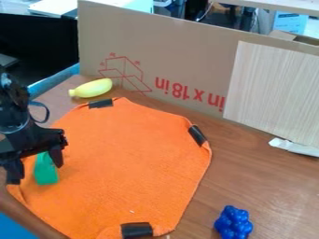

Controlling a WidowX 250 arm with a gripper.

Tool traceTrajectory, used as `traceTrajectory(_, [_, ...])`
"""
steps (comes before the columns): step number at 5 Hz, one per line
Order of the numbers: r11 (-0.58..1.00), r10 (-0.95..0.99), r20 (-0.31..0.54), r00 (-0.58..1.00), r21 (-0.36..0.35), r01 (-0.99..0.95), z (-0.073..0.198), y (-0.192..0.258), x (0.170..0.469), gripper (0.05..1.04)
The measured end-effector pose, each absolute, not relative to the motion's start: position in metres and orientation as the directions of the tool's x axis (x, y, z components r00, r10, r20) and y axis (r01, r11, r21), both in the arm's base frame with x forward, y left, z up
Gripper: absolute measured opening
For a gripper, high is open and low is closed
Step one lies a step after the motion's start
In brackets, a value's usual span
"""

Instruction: Move the green item to the table

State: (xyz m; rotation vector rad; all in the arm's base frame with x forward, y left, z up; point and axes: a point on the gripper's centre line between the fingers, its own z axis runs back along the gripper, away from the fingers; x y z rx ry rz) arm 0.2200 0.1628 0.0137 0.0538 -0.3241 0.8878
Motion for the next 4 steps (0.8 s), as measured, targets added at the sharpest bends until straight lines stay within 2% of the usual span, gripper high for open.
traceTrajectory(1, [0.613,0.767,0.291,0.572,-0.069,-0.787,0.004,0.169,0.22,0.711])
traceTrajectory(2, [0.589,0.78,0.307,0.546,-0.062,-0.806,0.001,0.174,0.219,0.419])
traceTrajectory(3, [0.602,0.773,0.294,0.561,-0.063,-0.796,0.003,0.169,0.22,0.329])
traceTrajectory(4, [0.626,0.759,0.302,0.576,-0.096,-0.774,0.024,0.151,0.234,0.322])
